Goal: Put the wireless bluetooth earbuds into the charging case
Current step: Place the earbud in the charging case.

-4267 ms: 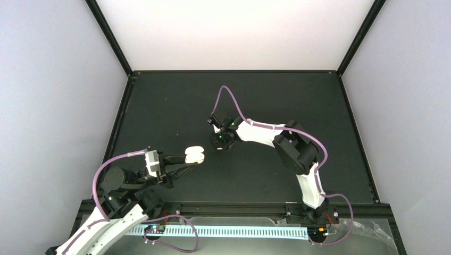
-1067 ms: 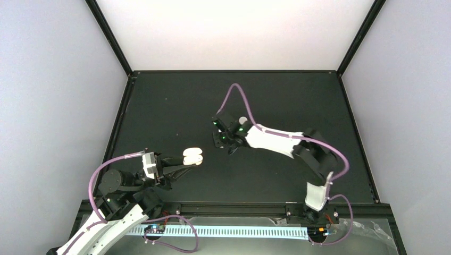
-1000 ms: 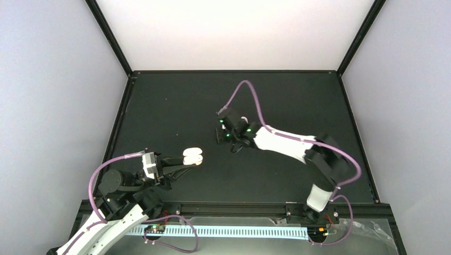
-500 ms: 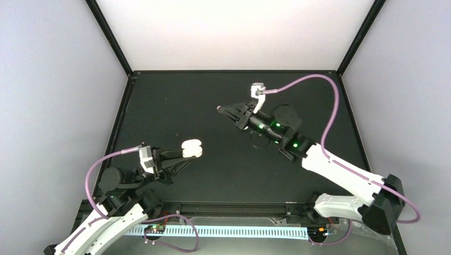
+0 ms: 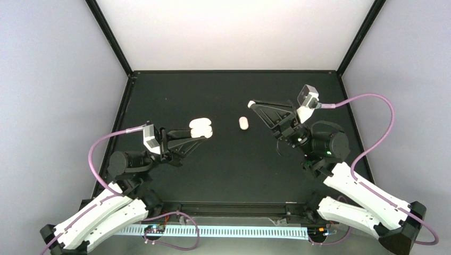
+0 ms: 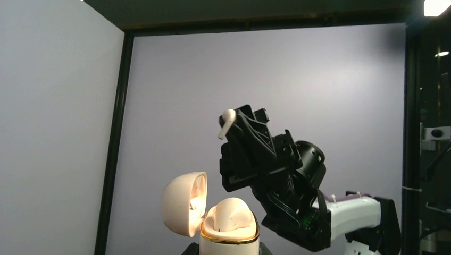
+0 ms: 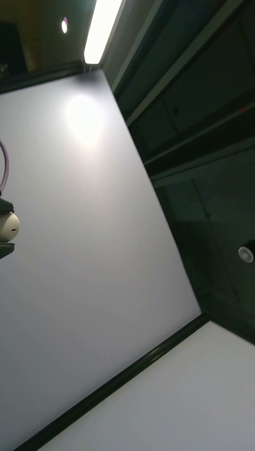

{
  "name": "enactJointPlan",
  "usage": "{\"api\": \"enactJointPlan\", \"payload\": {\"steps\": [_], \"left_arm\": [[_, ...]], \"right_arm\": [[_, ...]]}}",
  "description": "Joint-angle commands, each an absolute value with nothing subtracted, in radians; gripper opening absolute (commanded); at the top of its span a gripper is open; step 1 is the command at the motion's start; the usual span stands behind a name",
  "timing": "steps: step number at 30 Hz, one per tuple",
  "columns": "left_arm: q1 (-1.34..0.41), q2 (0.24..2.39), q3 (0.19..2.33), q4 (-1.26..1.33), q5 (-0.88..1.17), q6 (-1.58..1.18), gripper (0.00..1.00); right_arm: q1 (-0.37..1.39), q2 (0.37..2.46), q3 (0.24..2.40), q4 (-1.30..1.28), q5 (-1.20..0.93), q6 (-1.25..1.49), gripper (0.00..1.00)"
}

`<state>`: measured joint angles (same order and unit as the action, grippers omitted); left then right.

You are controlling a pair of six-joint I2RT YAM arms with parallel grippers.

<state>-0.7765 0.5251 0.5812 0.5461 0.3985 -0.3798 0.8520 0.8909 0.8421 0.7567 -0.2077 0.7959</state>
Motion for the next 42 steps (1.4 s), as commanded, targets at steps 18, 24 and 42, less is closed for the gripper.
{"api": "enactJointPlan", "payload": {"steps": [18,24,42], "left_arm": [[-0.790,0.777,0.645,0.954,0.540,-0.486,0.02],[-0.807,0.794,0.655,0.939,0.549,-0.400,0.02],[-0.897,0.820,0.679,0.843,0.424,-0.194,0.02]], "right_arm": [[0.850,0.963,0.808,0.983,-0.350,1.077,0.01],[0.850,0.984,0.823,0.977,-0.362,1.096,0.01],[0.894,1.000,0.822,0.951,-0.377,1.086,0.01]]}}
